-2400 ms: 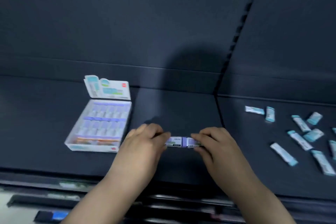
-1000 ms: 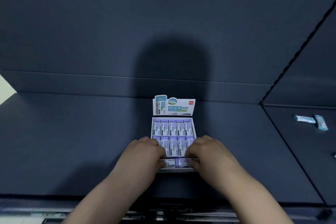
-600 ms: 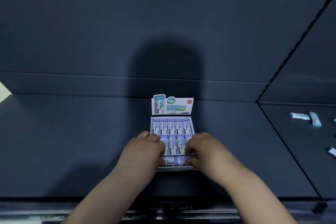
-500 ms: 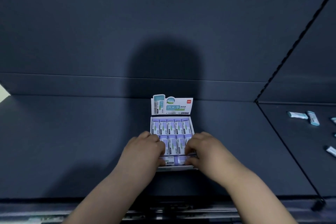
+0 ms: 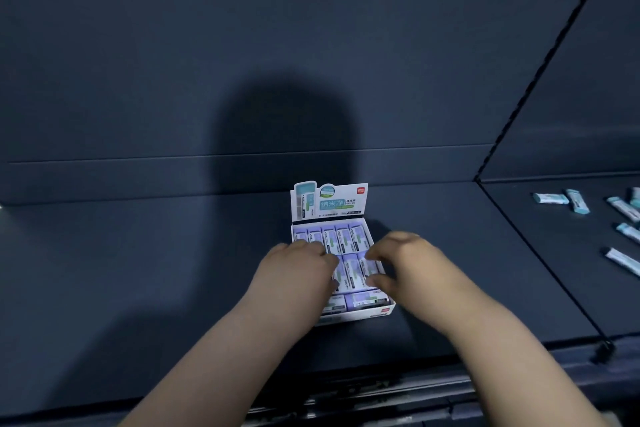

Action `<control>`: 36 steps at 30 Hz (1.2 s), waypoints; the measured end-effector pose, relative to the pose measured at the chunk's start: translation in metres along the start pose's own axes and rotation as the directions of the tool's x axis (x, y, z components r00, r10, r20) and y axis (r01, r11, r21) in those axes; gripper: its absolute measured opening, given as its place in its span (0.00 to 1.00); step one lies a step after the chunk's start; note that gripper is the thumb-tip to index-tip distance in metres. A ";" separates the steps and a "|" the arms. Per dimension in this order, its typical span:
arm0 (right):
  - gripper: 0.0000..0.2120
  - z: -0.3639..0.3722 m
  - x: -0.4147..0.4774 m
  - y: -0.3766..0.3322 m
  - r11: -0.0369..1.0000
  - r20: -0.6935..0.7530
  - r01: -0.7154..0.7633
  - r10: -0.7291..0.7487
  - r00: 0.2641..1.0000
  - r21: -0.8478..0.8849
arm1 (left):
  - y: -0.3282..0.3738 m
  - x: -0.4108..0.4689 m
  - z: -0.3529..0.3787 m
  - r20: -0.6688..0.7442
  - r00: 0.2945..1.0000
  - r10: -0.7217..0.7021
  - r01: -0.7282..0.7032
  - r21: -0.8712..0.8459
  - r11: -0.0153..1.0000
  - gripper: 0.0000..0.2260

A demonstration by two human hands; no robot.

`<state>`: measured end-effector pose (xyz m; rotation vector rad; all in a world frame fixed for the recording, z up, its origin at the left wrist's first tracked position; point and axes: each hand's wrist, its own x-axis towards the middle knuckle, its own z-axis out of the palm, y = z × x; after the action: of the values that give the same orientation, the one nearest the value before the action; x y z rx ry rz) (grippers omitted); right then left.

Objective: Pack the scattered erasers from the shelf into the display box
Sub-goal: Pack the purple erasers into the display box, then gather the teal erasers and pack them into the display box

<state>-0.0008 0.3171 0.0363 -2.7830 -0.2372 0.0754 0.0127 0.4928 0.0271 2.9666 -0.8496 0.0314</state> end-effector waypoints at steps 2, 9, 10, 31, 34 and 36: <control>0.17 0.000 -0.001 -0.002 0.999 -0.013 -0.032 0.031 0.999 -0.040 | 0.001 0.001 -0.001 -0.009 1.000 0.013 -0.013 -0.011 1.000 0.16; 0.17 -0.003 -0.012 0.002 0.993 -0.086 -0.070 0.062 0.994 -0.098 | 0.011 0.006 -0.001 -0.037 0.998 0.044 -0.046 -0.039 0.998 0.16; 0.18 -0.005 -0.013 0.006 0.992 -0.081 -0.074 0.066 0.994 -0.103 | 0.015 0.007 -0.001 -0.040 0.998 0.041 -0.043 -0.036 0.998 0.16; 0.23 -0.093 -0.070 0.230 0.992 0.049 0.099 -0.096 0.994 -0.078 | 0.246 0.112 0.008 -0.126 0.992 -0.027 0.011 -0.131 0.991 0.21; 0.22 -0.096 -0.076 0.247 0.991 0.050 0.115 -0.112 0.992 -0.065 | 0.265 0.119 0.011 -0.119 0.992 -0.036 0.017 -0.151 0.988 0.23; 0.22 -0.097 -0.079 0.254 0.992 0.045 0.113 -0.111 0.993 -0.060 | 0.272 0.123 0.012 -0.114 0.993 -0.040 0.021 -0.162 0.987 0.23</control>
<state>-0.0309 0.0356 0.0417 -2.8254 -0.4123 0.0996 -0.0271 0.1969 0.0326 2.7959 -0.7541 0.1277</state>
